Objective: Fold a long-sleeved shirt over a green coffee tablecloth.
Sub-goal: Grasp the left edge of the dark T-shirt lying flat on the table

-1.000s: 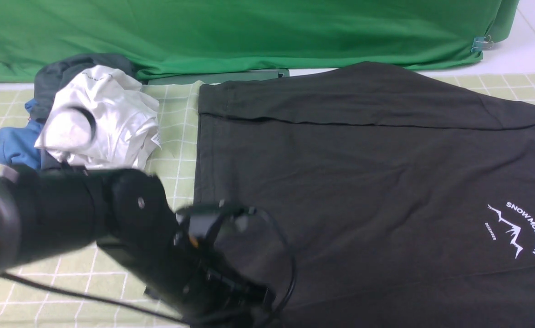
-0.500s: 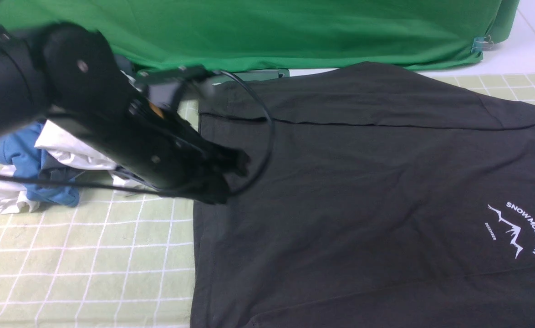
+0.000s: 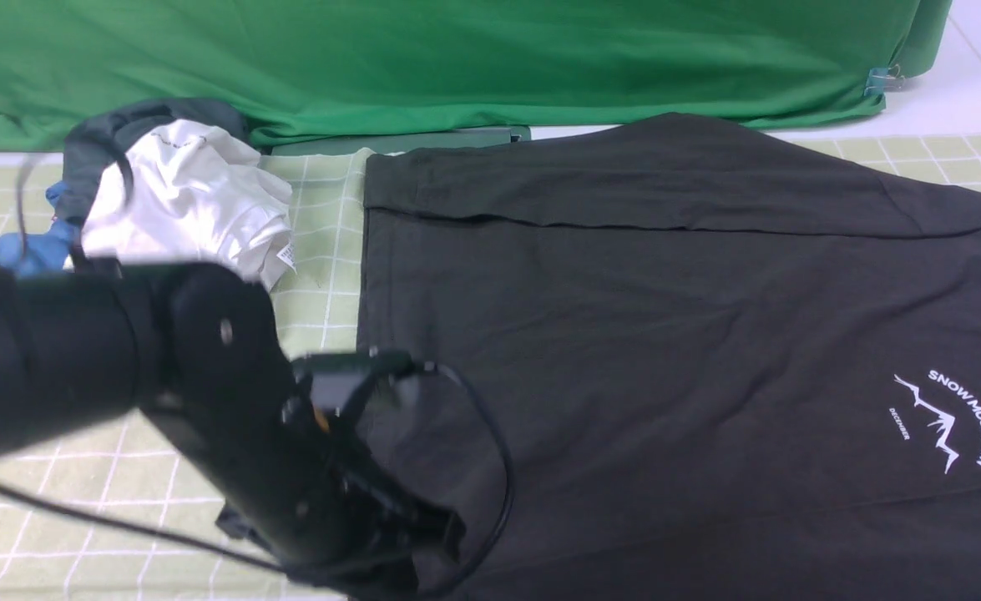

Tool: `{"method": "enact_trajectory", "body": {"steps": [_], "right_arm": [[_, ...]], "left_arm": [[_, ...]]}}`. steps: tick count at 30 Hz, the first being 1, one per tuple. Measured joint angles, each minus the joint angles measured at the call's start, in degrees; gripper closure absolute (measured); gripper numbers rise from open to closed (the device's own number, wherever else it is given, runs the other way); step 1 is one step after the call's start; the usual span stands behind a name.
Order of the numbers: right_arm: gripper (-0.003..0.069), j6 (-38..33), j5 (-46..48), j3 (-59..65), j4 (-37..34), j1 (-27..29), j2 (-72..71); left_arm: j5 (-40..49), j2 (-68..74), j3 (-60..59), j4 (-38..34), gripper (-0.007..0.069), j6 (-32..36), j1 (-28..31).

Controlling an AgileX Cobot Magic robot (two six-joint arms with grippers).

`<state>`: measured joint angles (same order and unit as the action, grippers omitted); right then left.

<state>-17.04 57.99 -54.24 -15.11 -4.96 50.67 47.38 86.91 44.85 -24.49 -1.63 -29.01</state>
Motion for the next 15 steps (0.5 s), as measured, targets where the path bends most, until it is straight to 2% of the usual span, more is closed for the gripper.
{"method": "enact_trajectory", "body": {"steps": [2, 4, 11, 15], "right_arm": [[0.0462, 0.0, -0.08, 0.0, 0.0, 0.0, 0.0], [0.0462, 0.0, -0.14, 0.0, -0.06, 0.0, 0.0], [0.0462, 0.0, -0.9, 0.72, -0.19, 0.0, 0.0], [0.0462, 0.0, -1.51, 2.42, -0.19, 0.0, 0.0]], "left_arm": [[-1.11, 0.0, -0.77, 0.0, 0.0505, -0.47, -0.21], [-3.86, 0.0, -2.43, 0.0, 0.0449, -1.36, -0.67], [-5.02, 2.5, -2.95, -1.61, 0.0277, -1.3, -0.86], [-4.59, 6.26, -2.6, -4.38, 0.0219, 2.03, -1.9]]}}
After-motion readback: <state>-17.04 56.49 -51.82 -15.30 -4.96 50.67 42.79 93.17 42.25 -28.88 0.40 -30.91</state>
